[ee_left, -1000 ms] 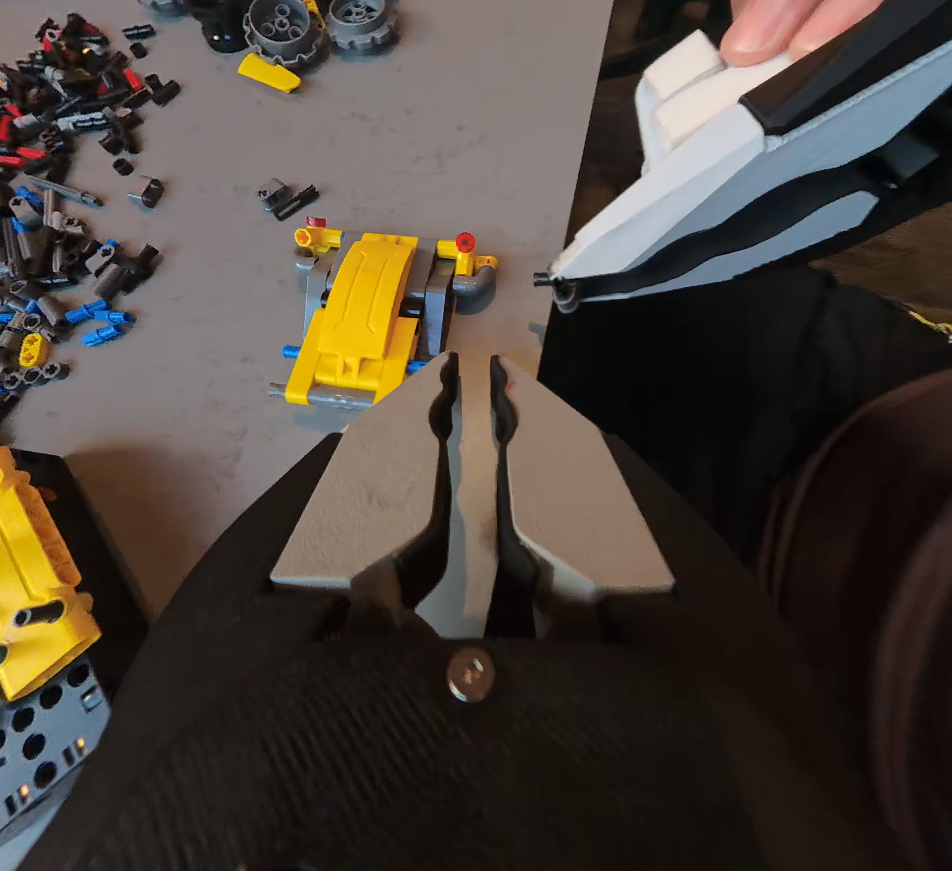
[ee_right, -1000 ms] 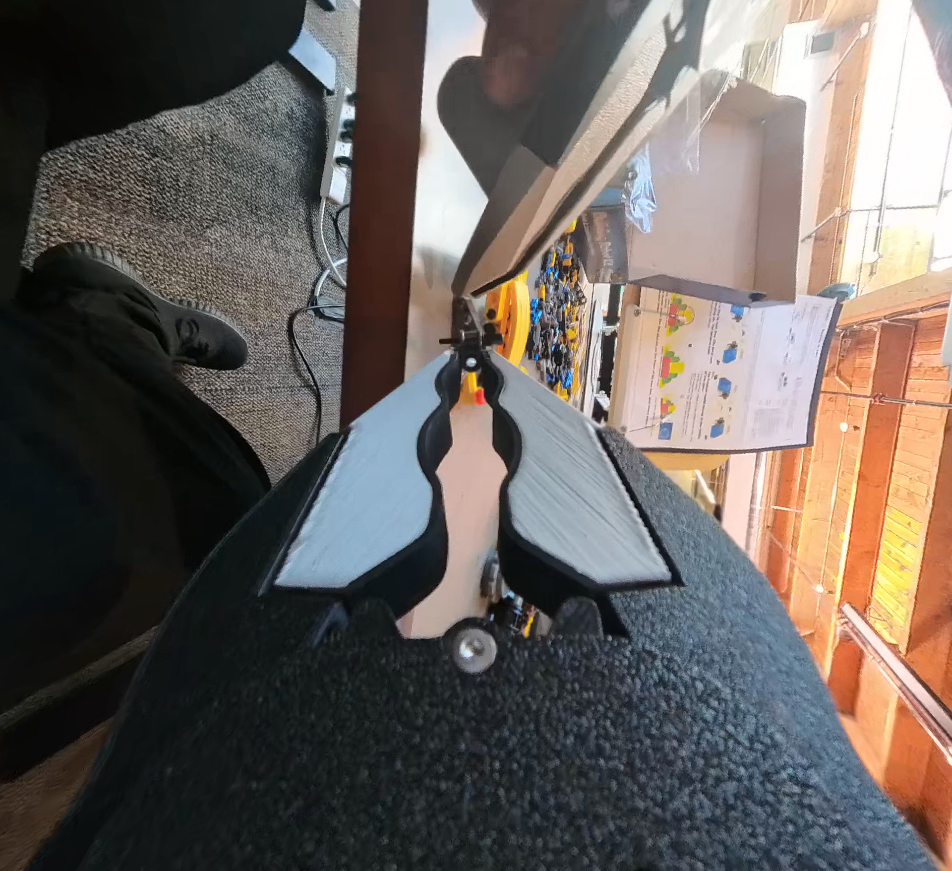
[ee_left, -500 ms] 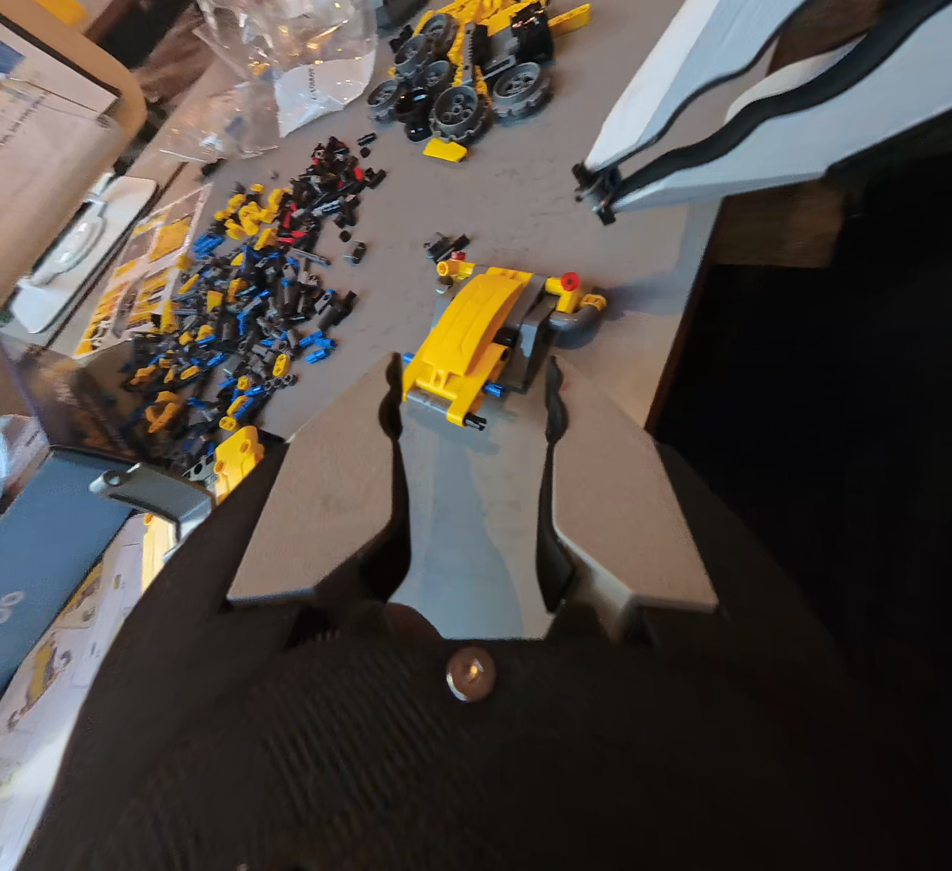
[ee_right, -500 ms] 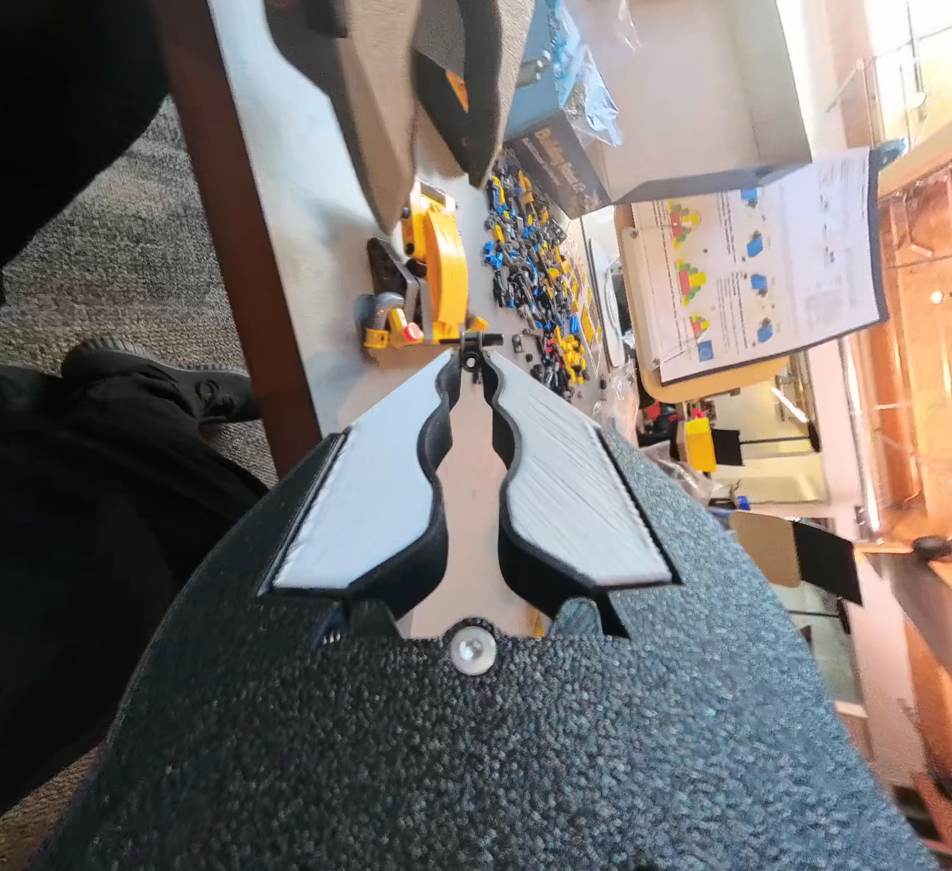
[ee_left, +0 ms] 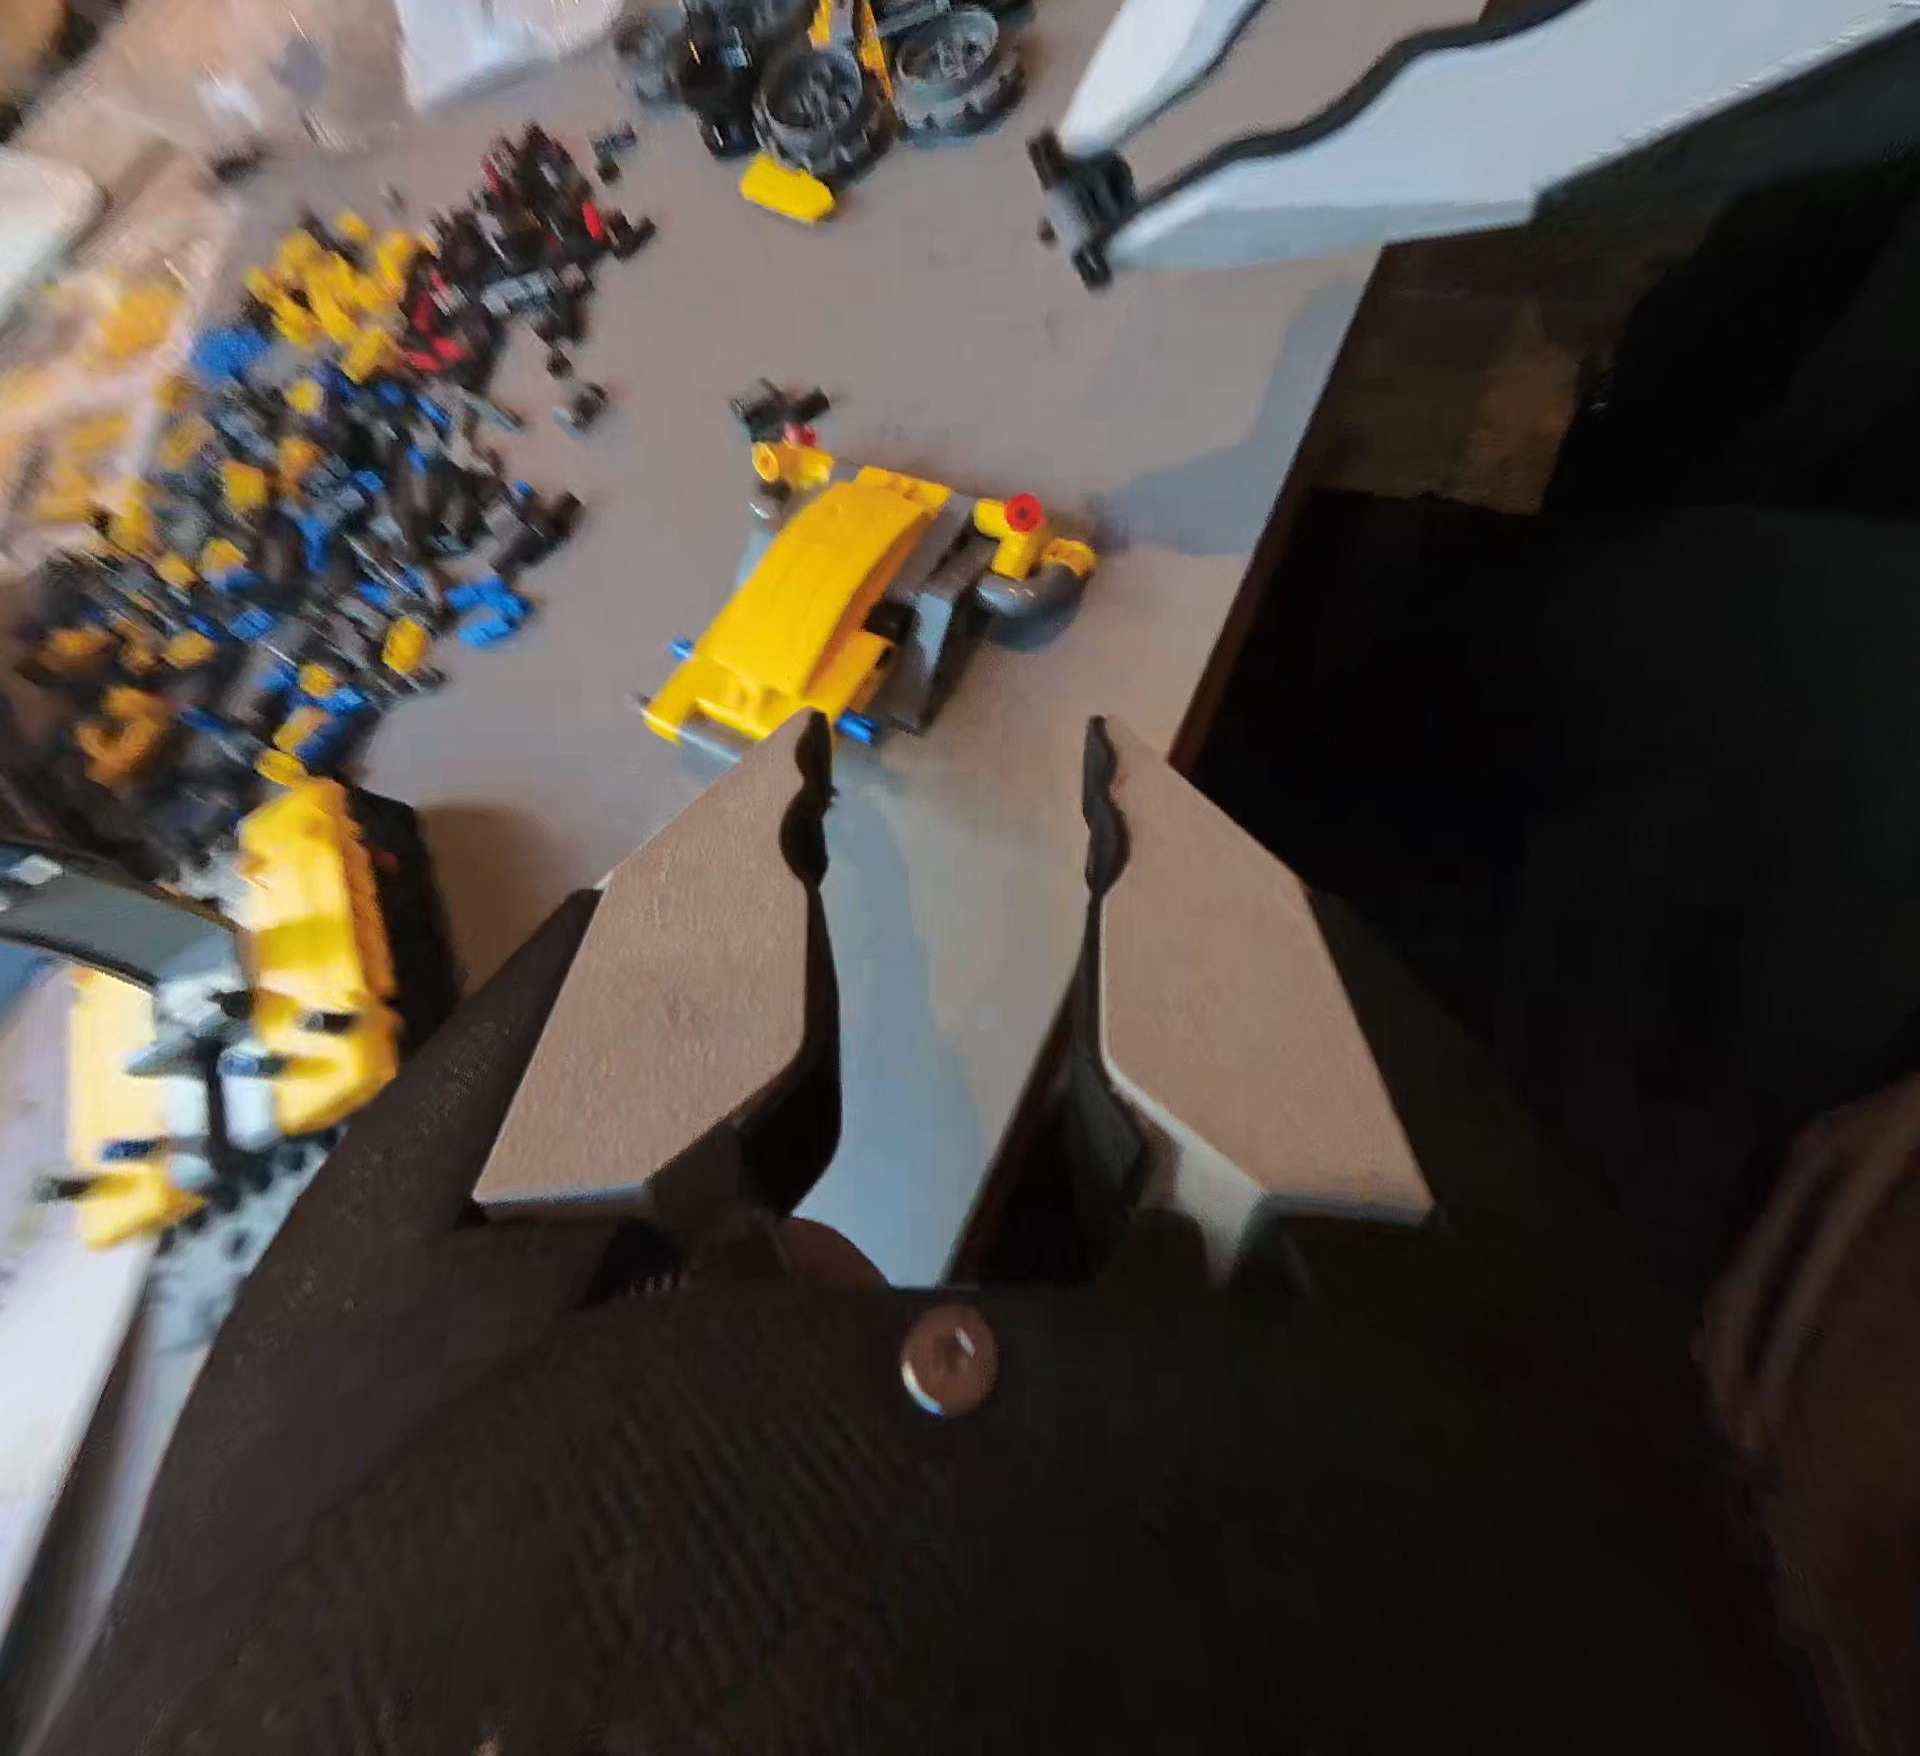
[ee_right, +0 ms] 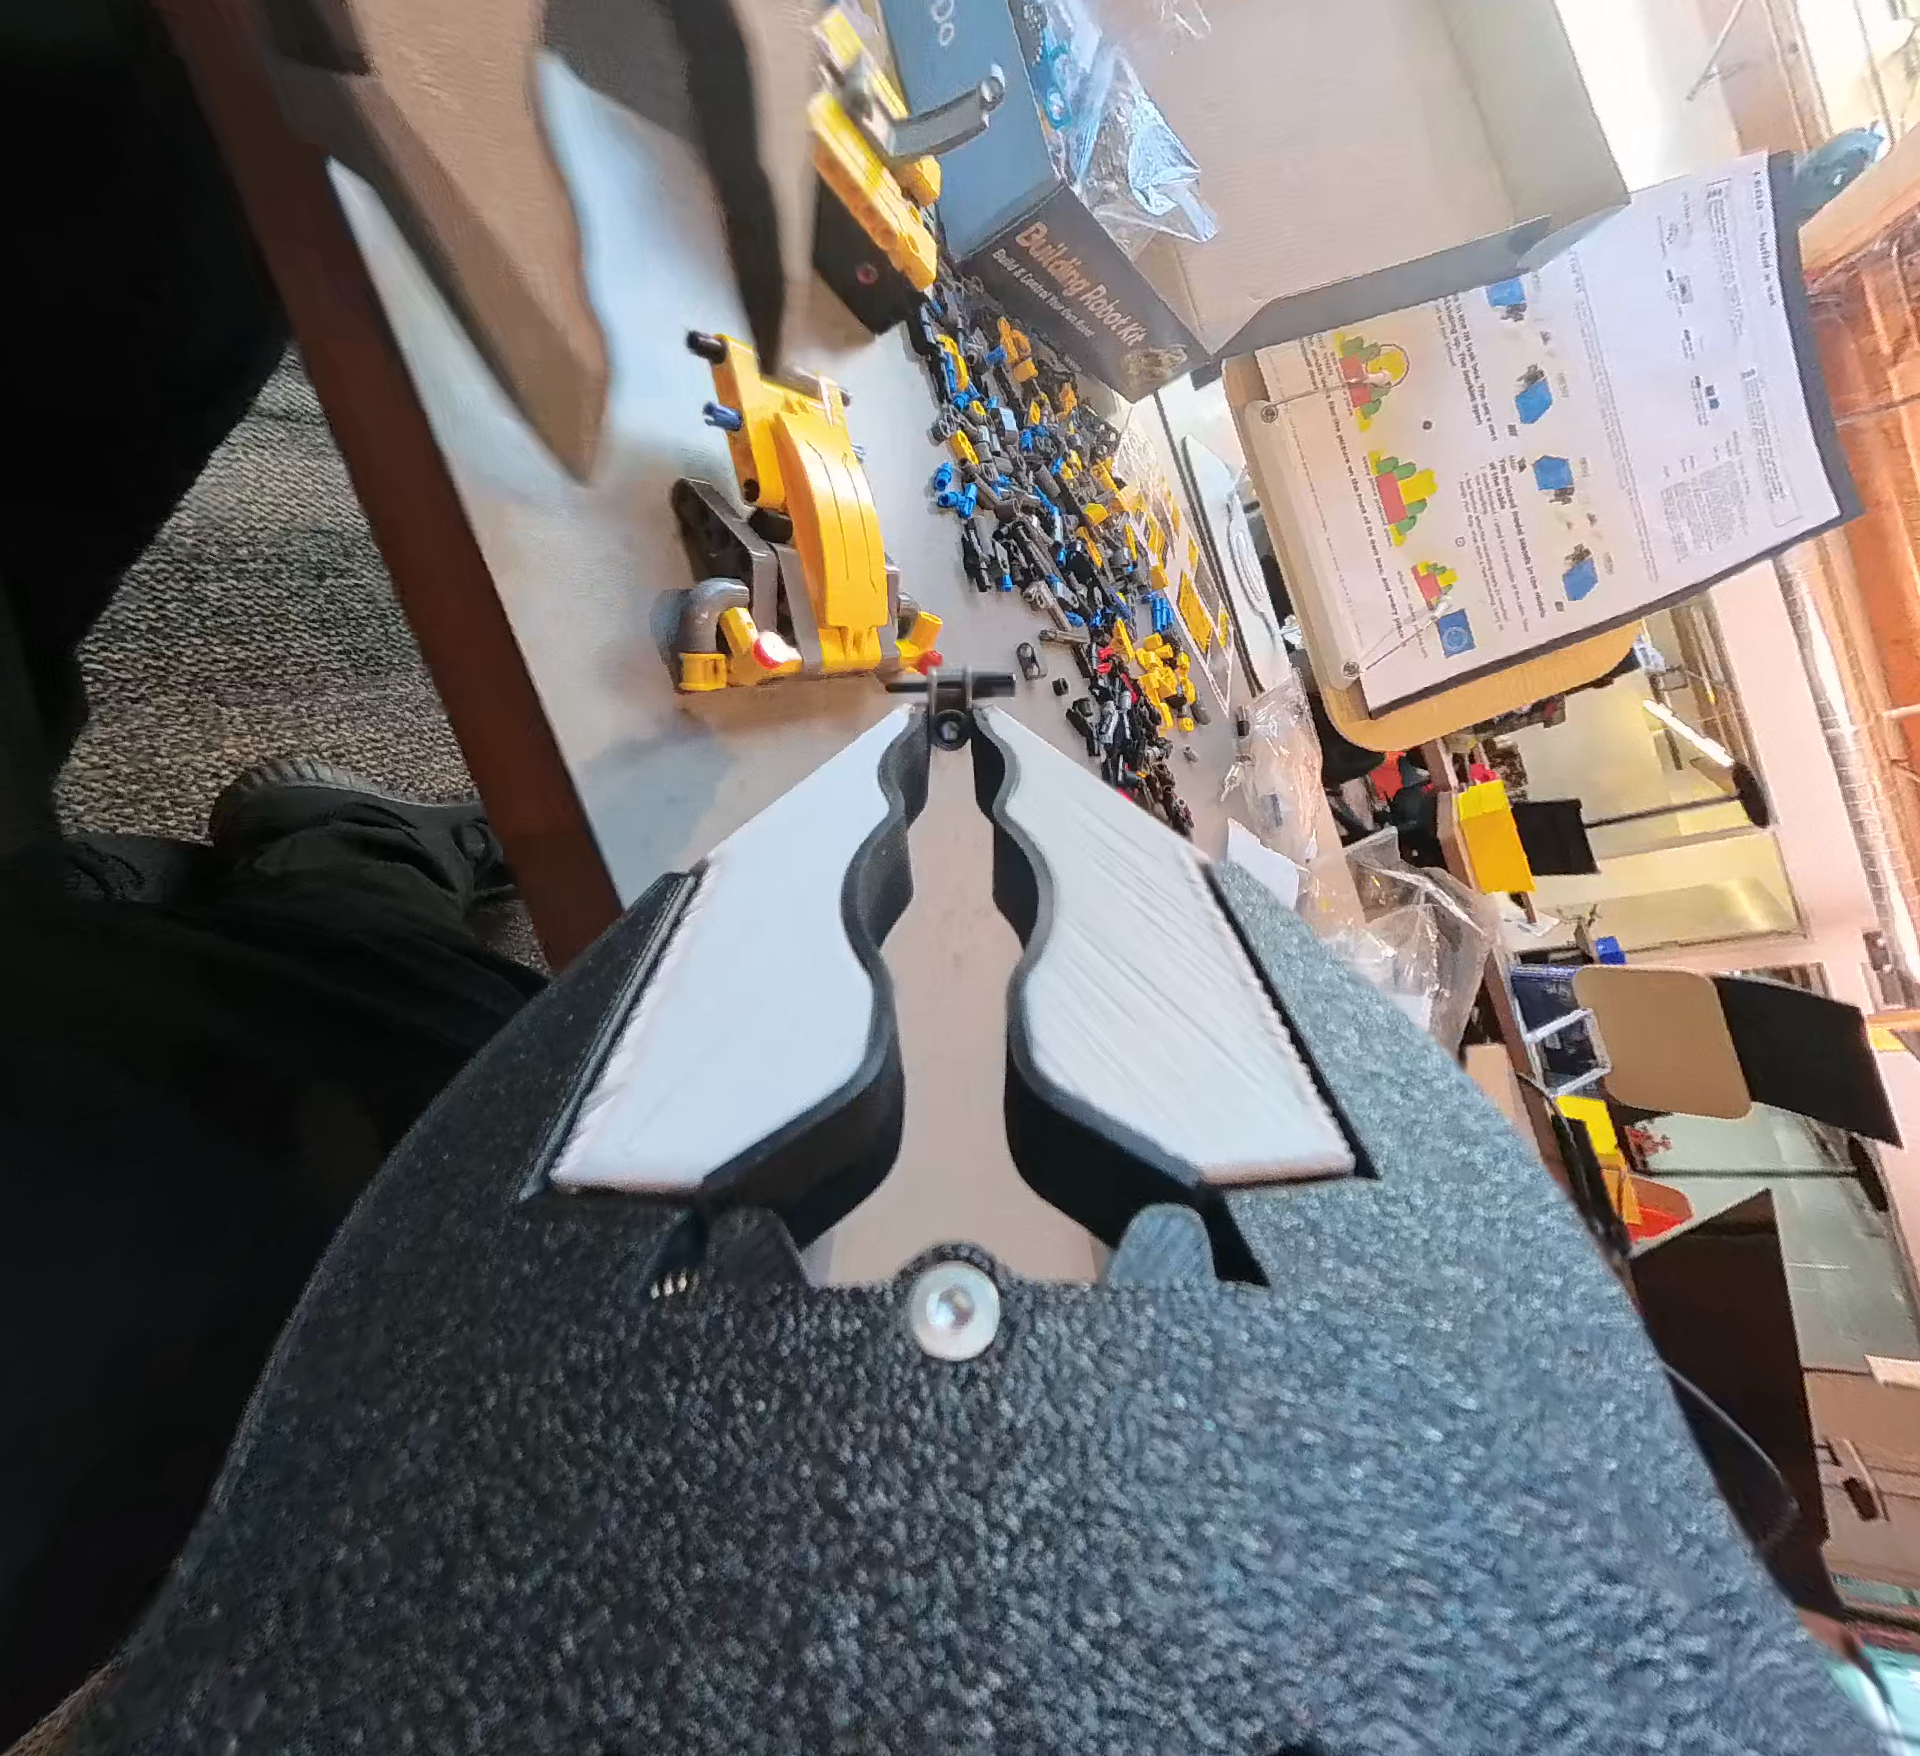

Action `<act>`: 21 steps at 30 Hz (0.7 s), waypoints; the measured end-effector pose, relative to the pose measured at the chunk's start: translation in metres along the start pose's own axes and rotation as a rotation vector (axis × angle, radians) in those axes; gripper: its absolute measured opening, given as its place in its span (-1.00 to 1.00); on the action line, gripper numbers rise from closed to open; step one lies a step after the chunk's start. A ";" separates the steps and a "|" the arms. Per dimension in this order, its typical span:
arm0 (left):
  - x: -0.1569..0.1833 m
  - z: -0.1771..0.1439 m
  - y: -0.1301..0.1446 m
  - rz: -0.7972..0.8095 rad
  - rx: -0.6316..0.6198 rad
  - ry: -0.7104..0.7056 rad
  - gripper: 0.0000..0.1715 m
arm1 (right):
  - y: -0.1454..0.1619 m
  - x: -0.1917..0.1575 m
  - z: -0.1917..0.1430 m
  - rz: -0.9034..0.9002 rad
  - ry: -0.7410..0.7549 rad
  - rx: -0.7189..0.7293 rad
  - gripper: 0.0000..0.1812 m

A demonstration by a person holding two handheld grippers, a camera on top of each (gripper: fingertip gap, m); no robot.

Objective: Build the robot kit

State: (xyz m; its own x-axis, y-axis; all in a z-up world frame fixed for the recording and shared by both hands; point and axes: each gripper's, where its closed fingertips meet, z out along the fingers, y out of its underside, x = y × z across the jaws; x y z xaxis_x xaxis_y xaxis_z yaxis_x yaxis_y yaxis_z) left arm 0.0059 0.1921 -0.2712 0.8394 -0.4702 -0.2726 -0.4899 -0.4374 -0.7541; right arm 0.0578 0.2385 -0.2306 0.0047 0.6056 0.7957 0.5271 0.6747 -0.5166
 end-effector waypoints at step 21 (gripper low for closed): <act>-0.021 0.003 -0.012 -0.444 0.051 0.401 -0.78 | 0.038 -0.022 0.055 0.152 -0.212 -0.151 -0.96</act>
State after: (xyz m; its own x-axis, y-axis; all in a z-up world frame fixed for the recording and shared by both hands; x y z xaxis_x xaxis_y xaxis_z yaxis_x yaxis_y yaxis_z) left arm -0.0055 0.2098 -0.2585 0.8018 -0.5082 0.3144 -0.0926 -0.6255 -0.7747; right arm 0.0304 0.2742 -0.2846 -0.0759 0.7805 0.6205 0.6544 0.5086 -0.5596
